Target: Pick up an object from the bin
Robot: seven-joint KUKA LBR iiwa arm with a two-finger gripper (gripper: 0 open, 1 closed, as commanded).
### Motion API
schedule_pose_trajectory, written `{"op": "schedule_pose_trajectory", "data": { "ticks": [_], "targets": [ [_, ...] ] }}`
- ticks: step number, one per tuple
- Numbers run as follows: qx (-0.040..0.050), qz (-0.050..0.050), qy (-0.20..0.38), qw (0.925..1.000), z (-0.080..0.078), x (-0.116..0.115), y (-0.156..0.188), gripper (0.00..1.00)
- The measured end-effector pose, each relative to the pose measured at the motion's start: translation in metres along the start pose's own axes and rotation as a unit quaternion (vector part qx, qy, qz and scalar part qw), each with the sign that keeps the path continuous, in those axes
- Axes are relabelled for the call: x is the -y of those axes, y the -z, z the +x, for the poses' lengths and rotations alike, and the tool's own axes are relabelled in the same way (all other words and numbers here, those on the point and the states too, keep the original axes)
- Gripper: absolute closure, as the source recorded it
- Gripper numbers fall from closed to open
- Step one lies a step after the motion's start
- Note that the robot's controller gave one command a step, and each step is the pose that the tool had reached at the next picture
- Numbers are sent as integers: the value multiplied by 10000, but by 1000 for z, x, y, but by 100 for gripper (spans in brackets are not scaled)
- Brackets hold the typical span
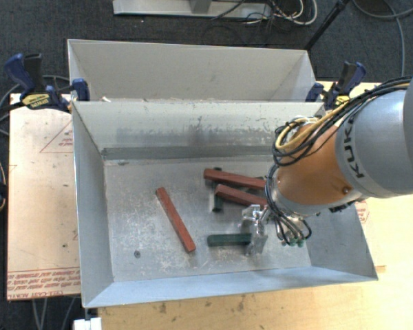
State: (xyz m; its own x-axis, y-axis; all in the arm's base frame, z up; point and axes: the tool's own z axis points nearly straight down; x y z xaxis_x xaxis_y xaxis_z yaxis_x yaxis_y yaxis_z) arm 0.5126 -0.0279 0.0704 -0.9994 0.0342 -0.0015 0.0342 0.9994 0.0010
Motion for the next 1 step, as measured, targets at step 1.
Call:
{"op": "schedule_pose_trajectory", "data": {
  "ticks": [1],
  "targets": [
    [29, 9, 1827, 9832, 25, 13, 138, 100]
  ]
}}
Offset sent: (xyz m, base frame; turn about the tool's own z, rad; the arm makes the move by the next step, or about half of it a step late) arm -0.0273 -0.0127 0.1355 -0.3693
